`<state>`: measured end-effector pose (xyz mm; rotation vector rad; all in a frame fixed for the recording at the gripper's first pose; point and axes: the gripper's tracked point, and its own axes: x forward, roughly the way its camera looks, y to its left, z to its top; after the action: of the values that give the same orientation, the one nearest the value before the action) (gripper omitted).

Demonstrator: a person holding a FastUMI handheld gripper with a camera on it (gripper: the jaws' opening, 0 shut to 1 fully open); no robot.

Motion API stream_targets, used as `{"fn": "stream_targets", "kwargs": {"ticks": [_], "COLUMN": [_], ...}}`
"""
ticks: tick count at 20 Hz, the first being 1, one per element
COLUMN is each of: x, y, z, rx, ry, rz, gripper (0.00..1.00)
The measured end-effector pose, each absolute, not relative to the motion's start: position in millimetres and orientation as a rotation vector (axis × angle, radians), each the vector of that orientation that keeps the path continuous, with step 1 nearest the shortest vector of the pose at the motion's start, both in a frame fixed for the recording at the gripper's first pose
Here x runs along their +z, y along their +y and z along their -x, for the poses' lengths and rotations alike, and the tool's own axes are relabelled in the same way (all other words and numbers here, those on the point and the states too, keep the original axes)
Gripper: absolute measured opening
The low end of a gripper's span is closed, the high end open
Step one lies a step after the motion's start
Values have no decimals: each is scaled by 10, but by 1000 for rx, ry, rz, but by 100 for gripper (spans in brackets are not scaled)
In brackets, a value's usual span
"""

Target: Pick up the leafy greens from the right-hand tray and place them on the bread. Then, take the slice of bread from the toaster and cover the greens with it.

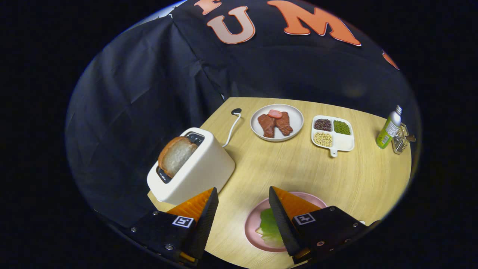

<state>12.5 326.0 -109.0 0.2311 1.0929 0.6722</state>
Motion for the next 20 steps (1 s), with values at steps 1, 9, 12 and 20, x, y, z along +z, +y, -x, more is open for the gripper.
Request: {"fn": "stream_targets", "kwargs": {"ticks": [1, 9, 12, 20], "x": [-1035, -550, -479, -658], "y": [3354, 4103, 4303, 4639], "z": [-144, -259, -246, -252], "rx": [686, 798, 814, 786], "ry": [1097, 1106, 1139, 1267], "rz": [-232, -233, -241, -214], "gripper": [83, 85, 85, 80]}}
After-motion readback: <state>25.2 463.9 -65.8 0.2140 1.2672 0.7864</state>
